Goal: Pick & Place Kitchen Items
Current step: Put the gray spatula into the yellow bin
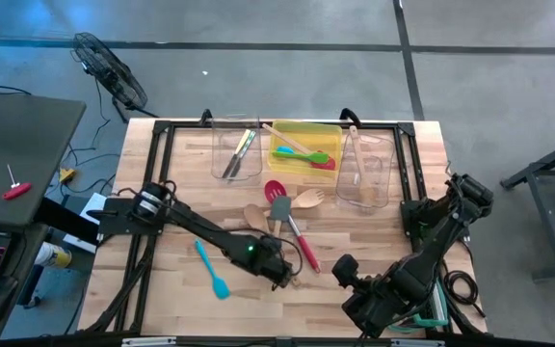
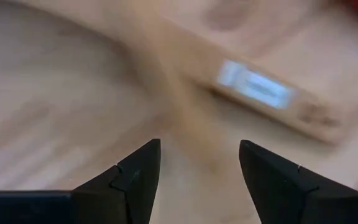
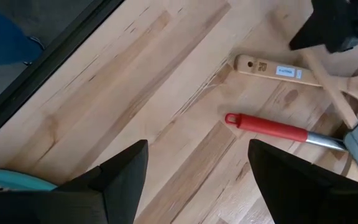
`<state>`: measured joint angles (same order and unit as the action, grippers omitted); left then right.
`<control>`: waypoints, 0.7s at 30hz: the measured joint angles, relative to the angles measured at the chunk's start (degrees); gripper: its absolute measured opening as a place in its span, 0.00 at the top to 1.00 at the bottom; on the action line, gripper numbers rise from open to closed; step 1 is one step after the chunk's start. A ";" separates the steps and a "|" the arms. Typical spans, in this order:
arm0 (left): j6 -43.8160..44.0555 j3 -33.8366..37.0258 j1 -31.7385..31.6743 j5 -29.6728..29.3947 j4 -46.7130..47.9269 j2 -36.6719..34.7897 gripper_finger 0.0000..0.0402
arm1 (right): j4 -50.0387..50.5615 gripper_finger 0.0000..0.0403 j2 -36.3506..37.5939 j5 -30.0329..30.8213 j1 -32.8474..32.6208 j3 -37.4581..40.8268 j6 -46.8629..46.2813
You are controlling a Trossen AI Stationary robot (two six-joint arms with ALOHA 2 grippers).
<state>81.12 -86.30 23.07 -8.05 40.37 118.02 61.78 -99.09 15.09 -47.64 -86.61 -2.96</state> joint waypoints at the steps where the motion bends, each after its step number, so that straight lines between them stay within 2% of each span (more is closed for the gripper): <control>1: -0.27 0.20 -0.36 0.28 1.06 0.02 0.47 | 0.00 0.33 0.00 0.00 0.00 0.00 0.02; 13: -1.35 -0.22 -1.81 3.05 0.42 2.16 0.48 | 0.09 0.33 -0.02 -0.02 0.00 0.02 0.02; 17: -1.35 -0.14 -1.81 3.05 0.84 2.23 0.55 | 0.10 0.33 -0.02 -0.02 0.00 0.02 0.17; 21: -1.26 -0.11 -1.82 3.06 2.10 2.31 0.68 | 0.13 0.33 -0.02 -0.02 0.00 0.02 0.17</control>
<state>79.85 -86.41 21.26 -4.99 42.47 120.33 61.91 -99.11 15.07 -47.64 -86.59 -2.79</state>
